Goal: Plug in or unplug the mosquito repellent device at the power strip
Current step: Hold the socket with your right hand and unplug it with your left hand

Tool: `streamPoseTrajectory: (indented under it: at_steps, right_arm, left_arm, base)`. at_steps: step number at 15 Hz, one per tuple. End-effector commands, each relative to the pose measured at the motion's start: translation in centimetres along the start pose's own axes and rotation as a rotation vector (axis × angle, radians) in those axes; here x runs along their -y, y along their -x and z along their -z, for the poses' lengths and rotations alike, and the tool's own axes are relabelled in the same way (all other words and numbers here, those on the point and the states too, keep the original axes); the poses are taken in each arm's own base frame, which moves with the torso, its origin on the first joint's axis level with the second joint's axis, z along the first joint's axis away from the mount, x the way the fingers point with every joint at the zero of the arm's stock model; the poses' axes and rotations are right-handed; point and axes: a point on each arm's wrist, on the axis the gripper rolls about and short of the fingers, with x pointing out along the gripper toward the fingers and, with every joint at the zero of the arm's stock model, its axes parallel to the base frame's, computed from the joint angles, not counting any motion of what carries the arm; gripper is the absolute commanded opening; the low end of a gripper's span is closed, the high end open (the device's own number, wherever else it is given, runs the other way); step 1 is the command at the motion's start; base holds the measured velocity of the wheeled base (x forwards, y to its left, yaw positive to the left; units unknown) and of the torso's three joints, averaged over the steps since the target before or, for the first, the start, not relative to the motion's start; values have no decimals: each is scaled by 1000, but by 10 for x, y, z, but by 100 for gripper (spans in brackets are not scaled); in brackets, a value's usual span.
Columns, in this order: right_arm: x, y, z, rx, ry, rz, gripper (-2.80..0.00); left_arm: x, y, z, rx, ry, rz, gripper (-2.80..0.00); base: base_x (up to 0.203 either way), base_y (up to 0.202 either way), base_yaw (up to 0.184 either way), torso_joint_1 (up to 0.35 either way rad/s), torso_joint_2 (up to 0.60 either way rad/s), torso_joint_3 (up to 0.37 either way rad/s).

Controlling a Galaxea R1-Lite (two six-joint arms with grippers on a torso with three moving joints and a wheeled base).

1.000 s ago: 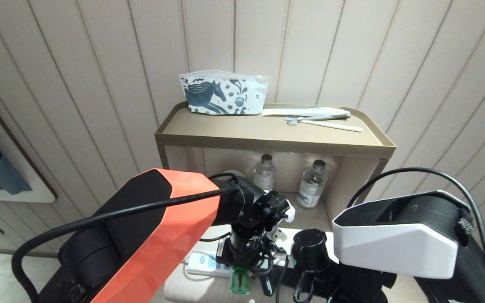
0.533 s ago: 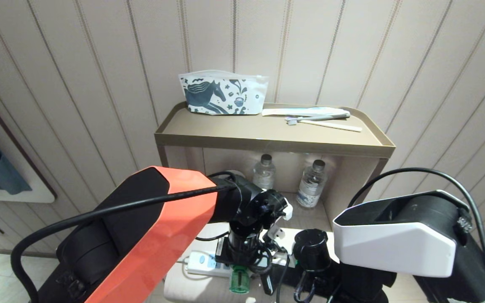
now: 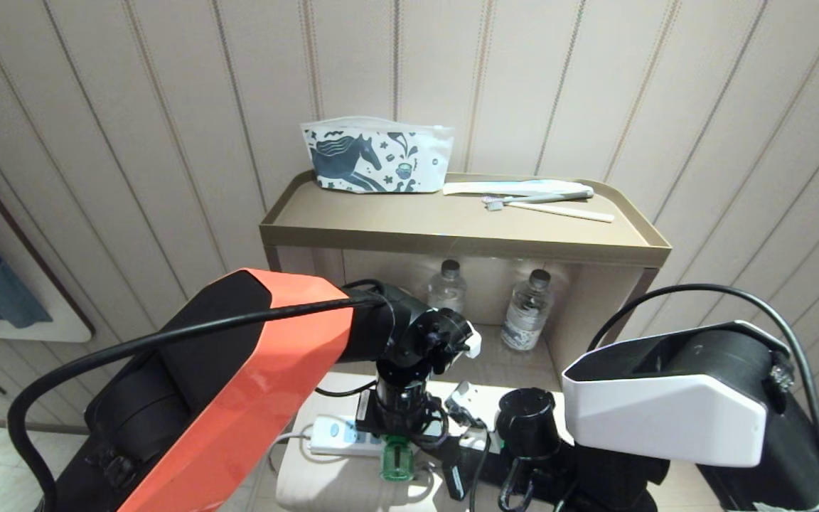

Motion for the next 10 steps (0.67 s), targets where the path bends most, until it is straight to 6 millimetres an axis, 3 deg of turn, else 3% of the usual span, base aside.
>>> streamPoseTrajectory:
  at_steps: [1,10]
  right_arm:
    - [-3,1,1,0,8,-11,-280]
    - [-3,-1,-10,68,26,-12,-280]
  left_arm:
    - [-1,3,-1,6,7,4,-280]
    - [0,-1,-1,8,6,7,-280]
  base:
    - [0,0,0,0,0,0]
    - [0,0,0,0,0,0]
